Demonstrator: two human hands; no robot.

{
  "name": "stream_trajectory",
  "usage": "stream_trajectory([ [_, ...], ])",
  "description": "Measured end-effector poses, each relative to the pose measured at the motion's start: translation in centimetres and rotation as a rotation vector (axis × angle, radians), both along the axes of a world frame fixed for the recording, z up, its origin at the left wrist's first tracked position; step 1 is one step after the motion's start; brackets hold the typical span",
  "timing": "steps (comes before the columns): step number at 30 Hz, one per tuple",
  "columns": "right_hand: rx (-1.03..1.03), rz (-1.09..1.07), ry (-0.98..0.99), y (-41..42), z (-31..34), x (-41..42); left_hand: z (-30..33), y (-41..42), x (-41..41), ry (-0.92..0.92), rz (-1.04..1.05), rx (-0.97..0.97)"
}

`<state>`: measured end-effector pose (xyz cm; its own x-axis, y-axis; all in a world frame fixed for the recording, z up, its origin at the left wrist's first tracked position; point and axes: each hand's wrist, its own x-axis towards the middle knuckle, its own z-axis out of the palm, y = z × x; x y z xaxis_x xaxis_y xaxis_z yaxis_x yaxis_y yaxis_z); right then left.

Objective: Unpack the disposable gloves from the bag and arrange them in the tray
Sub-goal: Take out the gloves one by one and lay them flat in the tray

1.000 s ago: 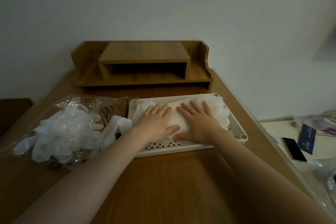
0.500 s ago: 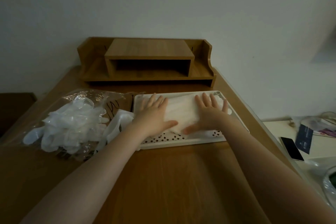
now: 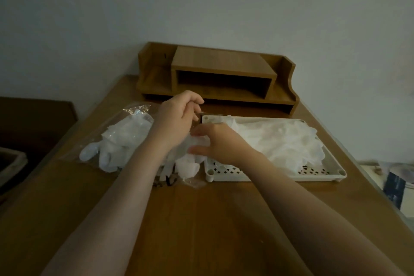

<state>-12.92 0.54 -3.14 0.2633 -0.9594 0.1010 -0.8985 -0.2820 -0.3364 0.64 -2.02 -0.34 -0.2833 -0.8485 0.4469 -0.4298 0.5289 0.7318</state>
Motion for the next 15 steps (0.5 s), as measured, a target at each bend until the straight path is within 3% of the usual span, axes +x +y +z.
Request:
stream_trajectory([
  [4,-0.104,-0.141,-0.039,0.1,-0.8,0.2,-0.3,-0.4,0.6,-0.044,-0.112,0.161],
  [8,-0.210,-0.265,-0.441,0.4,-0.3,-0.2,-0.6,-0.3,0.8,-0.149,-0.254,0.267],
  [11,-0.150,-0.401,-0.754,0.8,0.2,-0.5,-0.7,-0.6,1.0,-0.117,-0.314,0.356],
  [15,-0.090,-0.473,-0.915,1.1,0.6,-0.6,-1.0,-0.7,0.7,-0.160,-0.364,0.351],
])
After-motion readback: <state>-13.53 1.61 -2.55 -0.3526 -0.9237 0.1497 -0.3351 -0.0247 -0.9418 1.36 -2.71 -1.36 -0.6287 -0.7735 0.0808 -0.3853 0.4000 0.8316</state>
